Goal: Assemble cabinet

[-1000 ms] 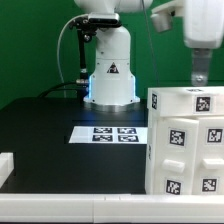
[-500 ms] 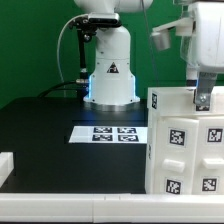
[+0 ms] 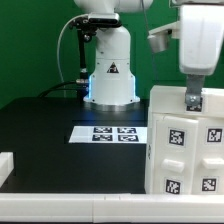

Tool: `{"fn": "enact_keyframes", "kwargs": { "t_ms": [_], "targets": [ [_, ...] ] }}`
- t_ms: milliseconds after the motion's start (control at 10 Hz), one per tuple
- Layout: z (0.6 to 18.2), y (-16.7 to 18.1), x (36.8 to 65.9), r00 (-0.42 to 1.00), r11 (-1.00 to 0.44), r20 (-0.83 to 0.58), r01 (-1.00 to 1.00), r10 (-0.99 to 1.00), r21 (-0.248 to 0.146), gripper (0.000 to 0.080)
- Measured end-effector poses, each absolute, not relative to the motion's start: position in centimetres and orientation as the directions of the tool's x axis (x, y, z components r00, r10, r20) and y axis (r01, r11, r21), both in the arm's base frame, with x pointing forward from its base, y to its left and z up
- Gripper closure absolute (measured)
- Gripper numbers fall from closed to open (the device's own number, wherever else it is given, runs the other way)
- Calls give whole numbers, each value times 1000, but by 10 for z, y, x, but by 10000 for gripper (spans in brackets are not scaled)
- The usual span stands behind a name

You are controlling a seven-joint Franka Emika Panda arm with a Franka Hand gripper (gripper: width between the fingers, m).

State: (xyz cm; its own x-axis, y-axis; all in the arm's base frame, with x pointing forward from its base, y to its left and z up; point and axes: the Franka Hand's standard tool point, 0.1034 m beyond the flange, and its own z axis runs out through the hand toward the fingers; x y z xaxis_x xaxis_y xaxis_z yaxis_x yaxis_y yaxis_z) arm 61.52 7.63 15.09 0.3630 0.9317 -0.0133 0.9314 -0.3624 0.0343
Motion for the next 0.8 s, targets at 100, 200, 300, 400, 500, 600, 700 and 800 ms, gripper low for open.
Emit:
{"fn": "enact_keyframes", "kwargs": {
  "t_ms": [100,200,300,400,500,600,700,800],
  "targets": [
    [151,76,615,438,-437,-11,899,899,35,245],
    [151,76,616,512,-511,-5,859,859,38,245],
    [151,73,620,568,-568,10,821,823,55,245],
    [151,71,623,664,-664,26,745,748,63,245],
    [152,70,625,750,-751,40,657,660,65,245],
    [152,70,626,820,-821,53,567,570,63,244],
    [152,74,628,912,-915,78,400,404,53,244],
    [152,75,628,959,-963,90,268,270,33,244]
  ]
}}
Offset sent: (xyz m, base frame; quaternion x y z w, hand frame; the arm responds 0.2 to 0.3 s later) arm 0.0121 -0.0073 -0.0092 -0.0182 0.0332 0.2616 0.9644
